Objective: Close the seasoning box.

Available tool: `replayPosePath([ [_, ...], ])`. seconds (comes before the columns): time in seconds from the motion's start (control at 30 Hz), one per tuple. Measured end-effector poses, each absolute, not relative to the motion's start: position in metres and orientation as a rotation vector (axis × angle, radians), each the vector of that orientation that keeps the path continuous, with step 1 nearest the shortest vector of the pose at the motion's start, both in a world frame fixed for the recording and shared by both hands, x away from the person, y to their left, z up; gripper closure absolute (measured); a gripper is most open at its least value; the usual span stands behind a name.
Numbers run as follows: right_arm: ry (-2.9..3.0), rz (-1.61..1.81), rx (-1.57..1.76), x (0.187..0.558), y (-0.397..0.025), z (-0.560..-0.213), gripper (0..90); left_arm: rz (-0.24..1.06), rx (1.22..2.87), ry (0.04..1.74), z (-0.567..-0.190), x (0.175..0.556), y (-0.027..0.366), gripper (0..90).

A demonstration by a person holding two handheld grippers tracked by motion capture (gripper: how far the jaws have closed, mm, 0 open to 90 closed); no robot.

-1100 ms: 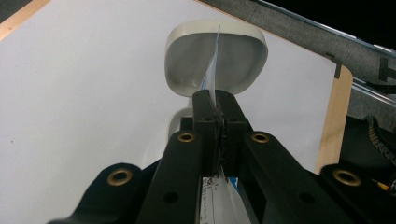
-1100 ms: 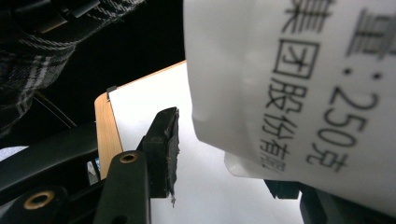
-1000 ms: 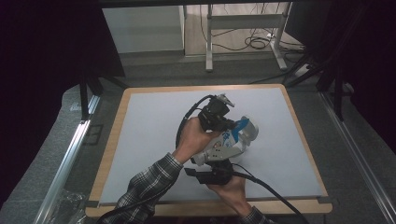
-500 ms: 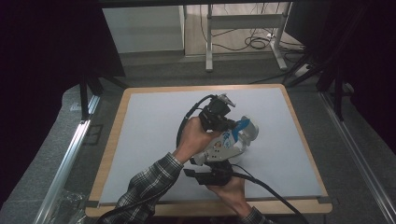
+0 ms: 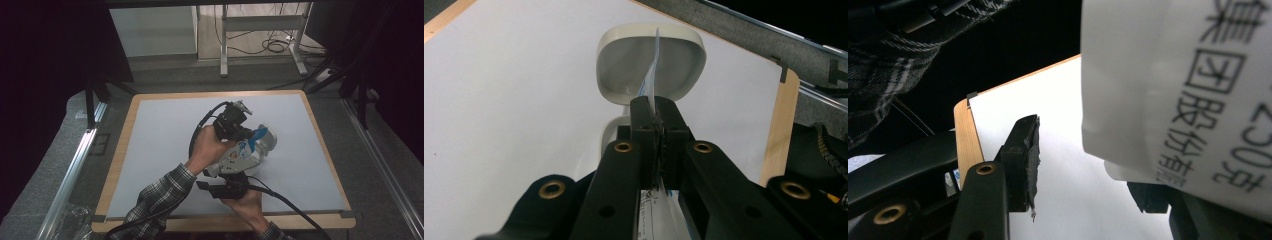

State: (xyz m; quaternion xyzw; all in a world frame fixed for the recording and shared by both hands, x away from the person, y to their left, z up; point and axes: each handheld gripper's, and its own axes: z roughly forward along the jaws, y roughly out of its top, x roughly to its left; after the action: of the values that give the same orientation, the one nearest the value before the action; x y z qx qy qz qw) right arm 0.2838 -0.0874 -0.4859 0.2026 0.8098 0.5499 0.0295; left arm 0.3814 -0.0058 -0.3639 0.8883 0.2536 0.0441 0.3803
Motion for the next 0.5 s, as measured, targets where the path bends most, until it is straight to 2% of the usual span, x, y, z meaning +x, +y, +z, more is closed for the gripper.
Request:
replayPosePath([
  [0.5, 2.484, 1.687, 0.615, 0.2823, -0.087, -0.4854, 52.1, 0.106, 2.27, 0.645, -0.3636, 0.3819, -0.0061, 88.5],
])
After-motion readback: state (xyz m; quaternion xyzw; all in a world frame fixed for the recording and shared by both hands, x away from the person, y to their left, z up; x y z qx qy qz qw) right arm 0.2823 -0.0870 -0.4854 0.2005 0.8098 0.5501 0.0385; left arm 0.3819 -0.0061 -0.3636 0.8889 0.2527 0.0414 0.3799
